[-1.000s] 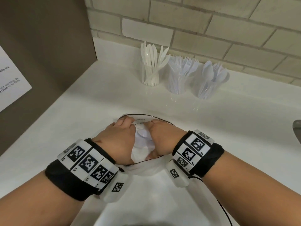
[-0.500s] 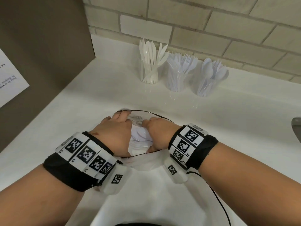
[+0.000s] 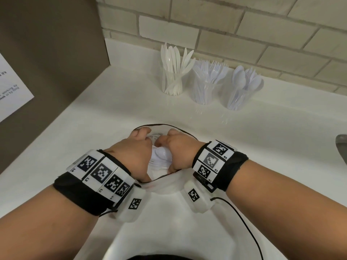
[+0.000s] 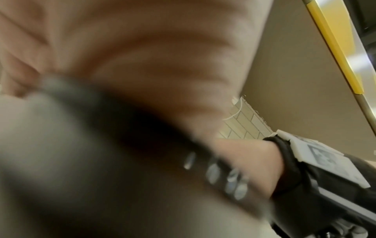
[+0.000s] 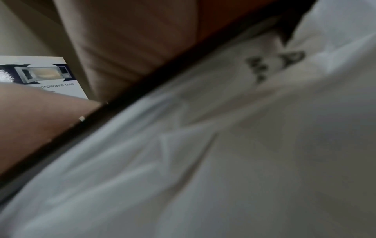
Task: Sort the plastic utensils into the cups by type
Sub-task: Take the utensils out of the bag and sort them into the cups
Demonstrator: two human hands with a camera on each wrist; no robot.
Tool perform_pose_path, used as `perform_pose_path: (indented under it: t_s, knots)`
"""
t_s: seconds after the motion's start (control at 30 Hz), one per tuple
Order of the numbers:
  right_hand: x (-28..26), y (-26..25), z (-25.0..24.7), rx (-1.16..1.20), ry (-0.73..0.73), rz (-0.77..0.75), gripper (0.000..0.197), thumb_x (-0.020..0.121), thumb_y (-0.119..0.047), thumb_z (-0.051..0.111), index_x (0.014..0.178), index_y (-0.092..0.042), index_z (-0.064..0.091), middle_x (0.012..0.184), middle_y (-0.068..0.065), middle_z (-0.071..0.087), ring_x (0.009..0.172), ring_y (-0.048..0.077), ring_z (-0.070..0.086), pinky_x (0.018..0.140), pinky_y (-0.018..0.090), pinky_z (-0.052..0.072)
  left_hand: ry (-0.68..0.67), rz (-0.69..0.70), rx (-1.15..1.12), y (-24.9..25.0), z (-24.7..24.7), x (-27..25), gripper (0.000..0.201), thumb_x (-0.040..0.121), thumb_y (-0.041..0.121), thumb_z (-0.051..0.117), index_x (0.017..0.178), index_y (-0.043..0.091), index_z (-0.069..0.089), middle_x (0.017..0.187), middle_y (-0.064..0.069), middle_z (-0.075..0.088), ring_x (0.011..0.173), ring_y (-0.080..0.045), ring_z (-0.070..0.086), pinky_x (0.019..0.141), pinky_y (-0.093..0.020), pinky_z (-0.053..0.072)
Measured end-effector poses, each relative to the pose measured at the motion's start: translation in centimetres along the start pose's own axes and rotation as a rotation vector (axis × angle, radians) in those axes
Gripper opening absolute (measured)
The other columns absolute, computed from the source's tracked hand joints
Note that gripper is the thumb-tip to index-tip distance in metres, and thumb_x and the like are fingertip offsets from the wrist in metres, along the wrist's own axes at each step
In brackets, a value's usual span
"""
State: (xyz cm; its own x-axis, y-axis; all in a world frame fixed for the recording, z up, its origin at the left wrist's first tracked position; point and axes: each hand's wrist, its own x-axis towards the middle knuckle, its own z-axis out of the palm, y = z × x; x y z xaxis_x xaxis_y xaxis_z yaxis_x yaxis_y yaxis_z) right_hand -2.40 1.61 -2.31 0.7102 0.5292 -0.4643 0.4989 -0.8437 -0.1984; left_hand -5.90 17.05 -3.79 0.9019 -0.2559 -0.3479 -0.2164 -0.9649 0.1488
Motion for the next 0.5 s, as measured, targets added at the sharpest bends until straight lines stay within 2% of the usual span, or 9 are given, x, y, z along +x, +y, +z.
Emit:
perform_pose_path:
  t_s: [0.07,0.13,0.2,0.23,0.27,0.33,0.37,0.5]
  knots:
    - [0.0,-0.2,0.0,-0.011,-0.006,-0.008,0.089,0.065,-0.024,0.084,0.141,-0.029,0.037,0.123,0.005,0.043,0.111,0.024,0.051,0.091,0.038,0.050,-0.020,-0.007,-0.003,0.2,-0.1,0.0,0.089,0.056,0.048,0.079,0.129,0.013,0.042,0.152,0.002,-0.001,0.143,-0.014,0.006,0.103,-0.034,0.043]
    - [0.0,-0.3,-0.1,-0.029,-0.002,-0.005,0.088,0.068,-0.019,0.082,0.142,-0.023,0.034,0.128,0.006,0.046,0.113,0.025,0.053,0.087,0.035,0.051,-0.052,-0.018,-0.002,0.2,-0.1,0.1,0.089,0.053,0.048,0.079,0.127,0.013,0.043,0.150,0.003,0.002,0.141,-0.015,0.013,0.101,-0.034,0.044]
    - [0.0,-0.4,-0.1,-0.109,0.015,-0.017,0.076,0.072,-0.016,0.077,0.137,-0.015,0.039,0.124,0.008,0.054,0.107,0.025,0.058,0.068,0.027,0.048,-0.062,-0.031,0.004,-0.3,-0.2,0.4,0.092,0.046,0.053,0.075,0.125,0.017,0.045,0.149,0.004,0.004,0.138,-0.019,0.023,0.098,-0.037,0.046]
    - [0.1,-0.4,-0.1,-0.149,0.024,-0.021,0.067,0.074,-0.016,0.075,0.132,-0.012,0.043,0.118,0.008,0.057,0.103,0.025,0.059,0.061,0.025,0.042,-0.061,-0.025,0.001,-0.7,-0.3,0.7,0.093,0.046,0.057,0.072,0.127,0.020,0.045,0.148,0.004,0.006,0.138,-0.021,0.023,0.100,-0.038,0.045]
    - [0.2,-0.5,-0.1,-0.169,0.032,-0.020,0.059,0.076,-0.017,0.073,0.127,-0.011,0.046,0.114,0.007,0.059,0.100,0.024,0.060,0.059,0.025,0.038,-0.058,-0.009,-0.003,-1.0,-0.5,0.9,0.091,0.051,0.059,0.070,0.130,0.021,0.043,0.149,0.002,0.007,0.140,-0.021,0.017,0.105,-0.038,0.041]
    - [0.4,-0.7,0.0,-0.168,0.041,-0.017,0.049,0.077,-0.018,0.071,0.120,-0.009,0.050,0.109,0.007,0.062,0.096,0.025,0.061,0.062,0.026,0.038,-0.067,0.021,-0.021,-1.8,-0.6,1.5,0.087,0.063,0.060,0.069,0.136,0.023,0.040,0.149,0.000,0.011,0.143,-0.020,0.005,0.112,-0.031,0.031]
    - [0.4,-0.8,0.1,-0.152,0.046,-0.020,0.047,0.076,-0.017,0.071,0.119,-0.009,0.051,0.108,0.008,0.062,0.095,0.025,0.062,0.063,0.026,0.040,-0.083,0.034,-0.039,-2.1,-0.7,1.7,0.087,0.064,0.063,0.068,0.137,0.024,0.039,0.149,0.000,0.014,0.144,-0.019,0.002,0.113,-0.029,0.028]
    - [0.2,-1.5,0.7,-0.069,0.049,-0.022,0.047,0.074,-0.018,0.072,0.116,-0.009,0.053,0.105,0.007,0.062,0.088,0.024,0.059,0.065,0.027,0.041,-0.109,0.087,-0.029,-2.8,0.0,1.9,0.111,0.040,0.076,0.061,0.138,0.030,0.036,0.147,0.007,0.026,0.143,-0.017,0.005,0.112,-0.031,0.032]
